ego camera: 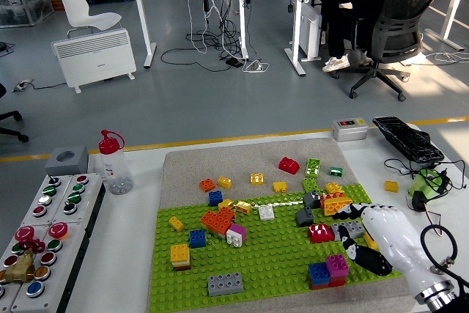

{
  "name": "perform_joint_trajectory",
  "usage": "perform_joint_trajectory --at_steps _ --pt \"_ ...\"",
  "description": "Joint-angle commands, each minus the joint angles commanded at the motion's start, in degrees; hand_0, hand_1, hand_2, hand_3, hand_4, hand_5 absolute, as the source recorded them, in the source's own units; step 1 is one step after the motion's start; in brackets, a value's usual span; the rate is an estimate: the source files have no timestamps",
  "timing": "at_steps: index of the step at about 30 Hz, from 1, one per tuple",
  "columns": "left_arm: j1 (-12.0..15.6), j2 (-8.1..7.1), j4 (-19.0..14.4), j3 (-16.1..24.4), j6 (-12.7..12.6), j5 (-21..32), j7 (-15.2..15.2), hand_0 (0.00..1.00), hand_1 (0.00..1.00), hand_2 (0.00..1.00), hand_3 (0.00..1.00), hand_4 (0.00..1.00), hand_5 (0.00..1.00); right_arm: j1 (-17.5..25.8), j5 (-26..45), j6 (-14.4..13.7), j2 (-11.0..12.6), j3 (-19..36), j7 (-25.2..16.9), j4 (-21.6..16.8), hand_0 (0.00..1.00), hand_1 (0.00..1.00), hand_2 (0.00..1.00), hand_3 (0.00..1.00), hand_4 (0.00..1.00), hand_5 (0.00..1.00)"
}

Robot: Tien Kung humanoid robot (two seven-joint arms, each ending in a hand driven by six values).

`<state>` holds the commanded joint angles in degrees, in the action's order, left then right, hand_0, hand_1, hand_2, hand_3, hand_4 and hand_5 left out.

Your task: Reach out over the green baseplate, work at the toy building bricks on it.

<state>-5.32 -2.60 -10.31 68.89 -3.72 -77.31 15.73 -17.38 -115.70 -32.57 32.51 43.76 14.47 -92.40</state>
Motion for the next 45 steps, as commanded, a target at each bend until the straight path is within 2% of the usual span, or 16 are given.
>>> perform_joint_trajectory --at_steps 5,6,11,12,13,17,18,21,23,24,29,30,35,36,40,45 --pt "0.0 -0.01 0.0 -0.1 0.1 0.1 0.0 0.691 0.7 0.687 0.623 0.363 0.998 -3.0 1.0 0.4 -1.4 0.8 0.7 3.3 0.571 0.652 0.713 0.669 0.448 0.208" --pt "0.0 -0.01 0.0 -0.1 0.1 0.1 0.0 0.691 0.7 0.687 0.623 0.364 0.998 -3.6 1.2 0.7 -1.7 1.0 1.0 4.0 0.612 0.675 0.762 0.725 0.452 0.207" --pt "0.1 0.0 0.0 -0.1 0.2 0.1 0.1 0.691 0.7 0.687 0.623 0.364 0.998 -6.2 2.7 2.3 -3.5 1.6 2.2 7.0 0.612 0.675 0.762 0.725 0.452 0.207" --pt "0.2 0.0 0.0 -0.1 0.2 0.1 0.1 0.691 0.7 0.688 0.623 0.364 0.998 -6.7 3.6 2.3 -3.9 1.7 1.8 7.8 0.679 0.735 0.792 0.762 0.454 0.206" --pt "0.2 0.01 0.0 -0.1 0.2 0.1 0.1 0.691 0.7 0.688 0.623 0.364 0.998 -7.1 4.6 2.2 -4.3 1.7 1.5 8.5 0.679 0.735 0.792 0.762 0.454 0.206" --pt "0.4 0.02 0.0 -0.2 0.3 0.1 0.1 0.691 0.7 0.688 0.623 0.364 0.998 -7.6 10.7 1.5 -5.9 3.3 -2.7 10.7 0.679 0.735 0.792 0.762 0.454 0.206" --pt "0.4 0.02 0.0 -0.2 0.3 0.1 0.1 0.691 0.7 0.688 0.623 0.364 0.998 -7.4 12.7 1.8 -6.3 4.3 -4.0 10.7 0.736 0.778 0.82 0.795 0.458 0.222" --pt "0.4 0.02 0.0 -0.4 0.4 0.0 0.1 0.691 0.7 0.688 0.623 0.364 0.998 -6.2 18.7 3.3 -7.6 7.6 -8.5 9.7 0.736 0.778 0.82 0.795 0.458 0.222" --pt "0.5 0.06 0.0 -0.4 0.3 0.0 0.1 0.691 0.7 0.688 0.623 0.364 0.998 -4.7 23.3 5.7 -9.0 10.8 -12.1 8.1 0.736 0.778 0.82 0.795 0.458 0.222" --pt "0.6 0.08 0.0 -0.4 0.3 -0.1 0.1 0.691 0.7 0.689 0.624 0.364 0.998 -4.1 25.4 6.8 -9.6 12.4 -13.6 7.5 0.782 0.793 0.822 0.779 0.483 0.285" --pt "0.8 0.15 0.0 -0.3 0.4 -0.5 0.2 0.691 0.7 0.689 0.624 0.364 0.998 -0.7 36.0 13.2 -12.2 21.3 -19.3 6.3 0.782 0.793 0.822 0.779 0.483 0.285" --pt "0.8 0.15 0.0 -0.3 0.4 -0.6 0.2 0.691 0.7 0.69 0.624 0.364 0.998 0.2 38.1 14.5 -12.6 23.1 -19.8 6.3 0.814 0.801 0.825 0.778 0.505 0.387" --pt "0.9 0.2 0.0 -0.3 0.3 -0.7 0.2 0.691 0.7 0.69 0.624 0.364 0.998 3.7 49.7 20.6 -14.4 31.8 -19.7 6.7 0.814 0.801 0.825 0.778 0.505 0.387" --pt "0.9 0.21 0.0 -0.3 0.3 -0.7 0.2 0.691 0.7 0.691 0.624 0.363 0.998 4.3 51.7 21.4 -14.7 33.3 -19.5 6.7 0.843 0.81 0.851 0.816 0.599 0.617" --pt "0.8 0.27 0.0 -0.2 0.2 -0.8 0.1 0.691 0.7 0.691 0.624 0.363 0.998 6.8 60.5 24.1 -15.9 39.1 -18.3 6.0 0.843 0.81 0.851 0.816 0.599 0.617" --pt "0.5 0.29 0.0 0.0 0.0 -0.9 0.0 0.69 0.7 0.691 0.625 0.364 0.998 9.1 70.8 25.7 -17.1 44.9 -17.3 4.4 0.837 0.807 0.857 0.827 0.62 0.657"
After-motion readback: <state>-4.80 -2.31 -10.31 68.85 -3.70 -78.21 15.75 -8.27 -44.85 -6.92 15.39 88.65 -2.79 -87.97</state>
